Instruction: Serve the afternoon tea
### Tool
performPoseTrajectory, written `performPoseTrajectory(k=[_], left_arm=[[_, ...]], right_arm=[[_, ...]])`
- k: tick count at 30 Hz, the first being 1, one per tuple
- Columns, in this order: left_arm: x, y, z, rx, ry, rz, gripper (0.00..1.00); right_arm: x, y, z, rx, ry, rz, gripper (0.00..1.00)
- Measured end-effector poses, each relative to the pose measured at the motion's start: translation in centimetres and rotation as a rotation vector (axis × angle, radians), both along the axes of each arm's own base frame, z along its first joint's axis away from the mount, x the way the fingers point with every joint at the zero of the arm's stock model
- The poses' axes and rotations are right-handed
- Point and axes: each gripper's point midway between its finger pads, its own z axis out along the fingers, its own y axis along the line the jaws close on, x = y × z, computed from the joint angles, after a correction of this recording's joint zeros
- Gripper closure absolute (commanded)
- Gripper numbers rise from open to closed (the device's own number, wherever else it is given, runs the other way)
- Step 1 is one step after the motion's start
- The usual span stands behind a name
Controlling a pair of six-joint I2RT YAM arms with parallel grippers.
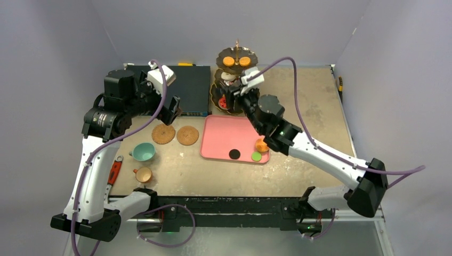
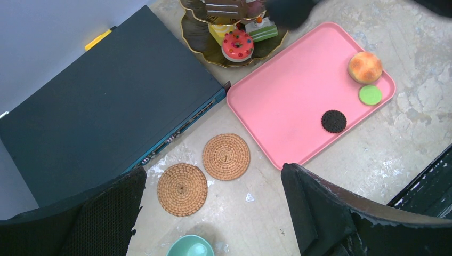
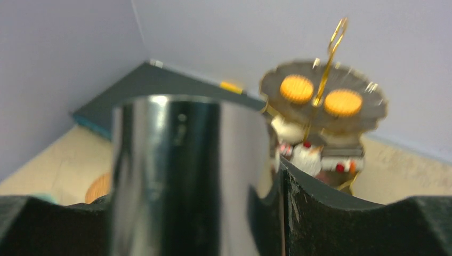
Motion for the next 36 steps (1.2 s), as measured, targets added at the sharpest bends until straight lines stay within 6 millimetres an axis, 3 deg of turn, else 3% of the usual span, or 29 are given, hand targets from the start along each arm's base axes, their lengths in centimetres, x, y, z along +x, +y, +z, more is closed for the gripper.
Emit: performPoseTrajectory(k=[9, 12, 18, 30, 36], left_arm=[[0.0, 0.0, 0.0, 0.000, 0.000, -0.001, 0.01], [0.0, 0.0, 0.0, 0.000, 0.000, -0.001, 0.01], [0.0, 0.0, 0.0, -0.001, 0.000, -0.001, 0.01], [0.1, 0.0, -0.1, -0.001, 0.003, -0.001, 0.01], [0.1, 0.0, -0.1, 0.000, 0.003, -0.001, 0.01]], right_arm=[[-5.6, -1.3, -14.0, -0.135, 0.290, 0.032, 0.43], [-6.8, -2.5, -16.9, -0.156, 0.358, 0.022, 0.43], [-8.0, -2.9, -18.4, -0.134, 0.404, 0.010, 0.43], [-9.9, -1.6, -22.6, -0.173, 0.490, 0.035, 0.43], [-10.8, -1.5, -23.8, -0.192, 0.502, 0.030, 0.42]])
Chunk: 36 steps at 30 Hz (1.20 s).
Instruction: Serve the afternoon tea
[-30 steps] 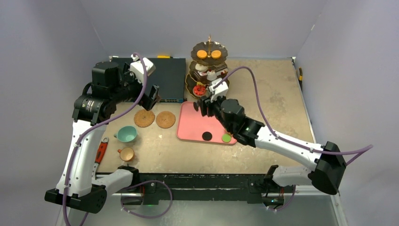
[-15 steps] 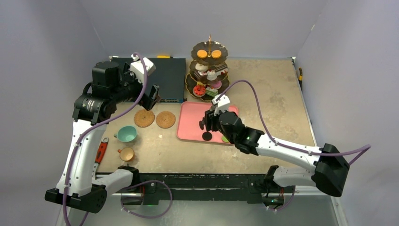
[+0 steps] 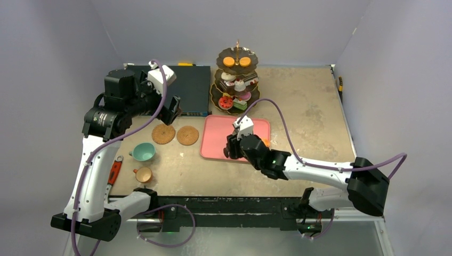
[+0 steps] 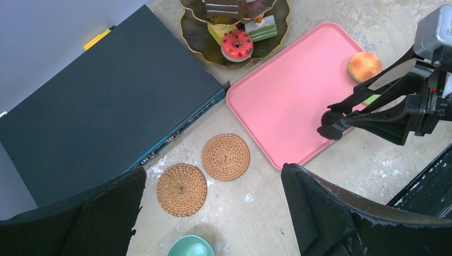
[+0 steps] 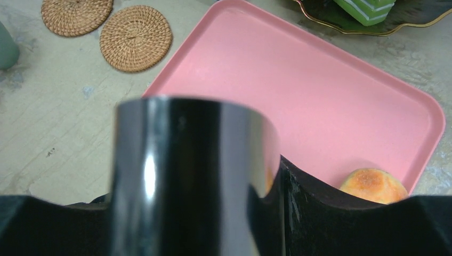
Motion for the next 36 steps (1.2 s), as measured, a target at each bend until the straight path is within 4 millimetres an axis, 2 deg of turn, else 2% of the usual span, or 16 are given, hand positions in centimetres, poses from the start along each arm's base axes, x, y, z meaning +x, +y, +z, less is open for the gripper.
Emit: performPoseTrajectory(k=[27, 30, 36], left_arm=[[0.1, 0.0, 0.1, 0.000, -0.001, 0.000, 0.01], [0.1, 0.0, 0.2, -0.001, -0.003, 0.000, 0.01], [0.2, 0.0, 0.3, -0.001, -0.005, 0.000, 0.01]], right_arm=[[0.0, -1.2, -1.7, -0.041, -0.007, -0.082, 0.42], [0.0, -1.3, -1.7, -0.045, -0.010, -0.090, 0.45], [0.1, -1.4, -1.7, -0.045, -0.011, -0.098, 0.61]])
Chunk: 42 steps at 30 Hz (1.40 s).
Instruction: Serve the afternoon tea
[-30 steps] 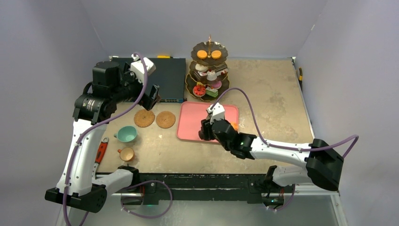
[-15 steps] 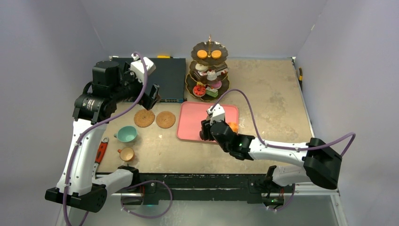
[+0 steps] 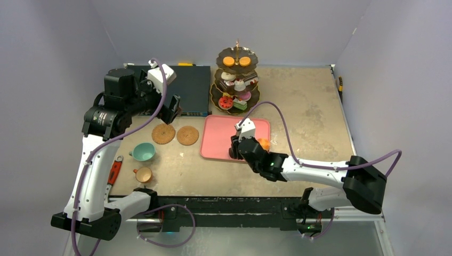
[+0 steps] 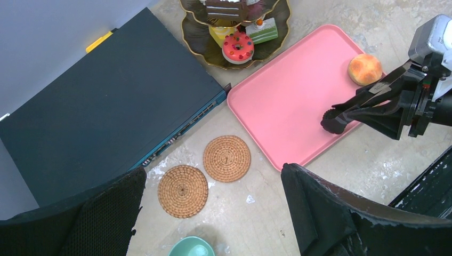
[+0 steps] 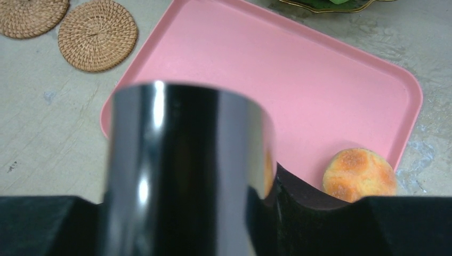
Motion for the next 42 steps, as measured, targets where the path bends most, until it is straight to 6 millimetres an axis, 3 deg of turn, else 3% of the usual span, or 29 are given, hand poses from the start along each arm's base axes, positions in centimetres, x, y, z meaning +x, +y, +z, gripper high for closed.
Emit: performPoseTrajectory(k=[9, 12, 14, 19, 24, 29, 33, 42], left_arm=[[0.0, 0.0, 0.2, -0.001, -0.006, 0.000, 0.01], [0.0, 0.0, 0.2, -0.001, -0.006, 0.000, 0.01], [0.0, 0.0, 0.2, -0.001, -0.005, 0.000, 0.01], [0.0, 0.0, 0.2, -0.001, -0.006, 0.000, 0.01], [0.0, 0.0, 0.2, -0.001, -0.006, 0.000, 0.01], [0.0, 0.0, 0.2, -0.001, -0.006, 0.000, 0.01], [0.0, 0.0, 0.2, -0.001, -0.005, 0.001, 0.01], [0.0, 0.0, 0.2, -0.001, -0.006, 0.000, 0.01]], right_arm=[[-0.1, -0.2, 0.2, -0.002, 0.000, 0.001, 0.64], [0.2, -0.1, 1.8, -0.008, -0.028, 0.011, 0.64], [0.9, 0.4, 4.1, 0.008, -0.066, 0.016, 0.64], [4.7, 1.3, 14.4, 0.123, -0.224, -0.004, 0.64], [9.4, -1.6, 25.1, 0.230, -0.411, -0.090, 0.64], [12.1, -3.5, 31.3, 0.251, -0.545, -0.129, 0.64], [14.7, -3.3, 31.7, 0.219, -0.566, -0.129, 0.64], [19.7, -2.1, 27.4, 0.124, -0.501, -0.114, 0.65]])
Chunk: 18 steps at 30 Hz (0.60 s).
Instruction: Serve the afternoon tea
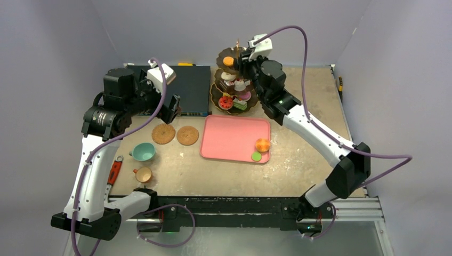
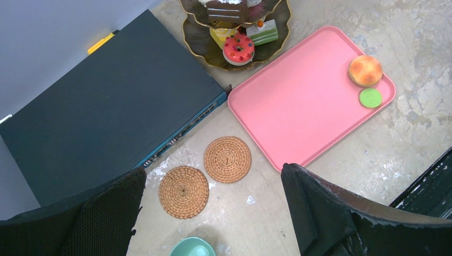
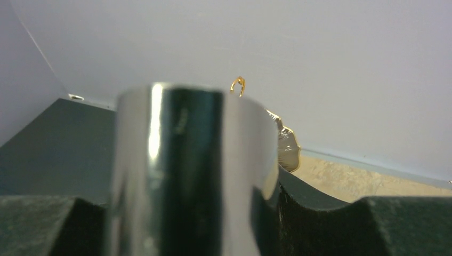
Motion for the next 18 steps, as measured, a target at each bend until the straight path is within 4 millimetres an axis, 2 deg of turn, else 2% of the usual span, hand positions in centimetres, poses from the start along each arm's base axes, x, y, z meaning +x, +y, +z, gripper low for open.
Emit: performPoseTrajectory(k=[3, 10, 15, 18], left_arm=[[0.0, 0.0, 0.0, 0.000, 0.000, 0.000, 0.01], [0.0, 0.0, 0.0, 0.001, -0.001, 0.000, 0.01], [0.0, 0.0, 0.1, 0.000, -0.003, 0.001, 0.01], [0.0, 0.1, 0.2, 0.001, -0.007, 0.005, 0.01]], right_arm=[[0.9, 0.1, -1.2, -0.014, 0.017, -0.005, 0.65], [3.2, 0.8, -2.5, -0.023, 0.030, -0.005, 0.64], [4.2, 1.2, -2.7, -0.023, 0.032, -0.006, 0.50], [4.2, 1.3, -2.8, -0.023, 0.033, 0.000, 0.45]])
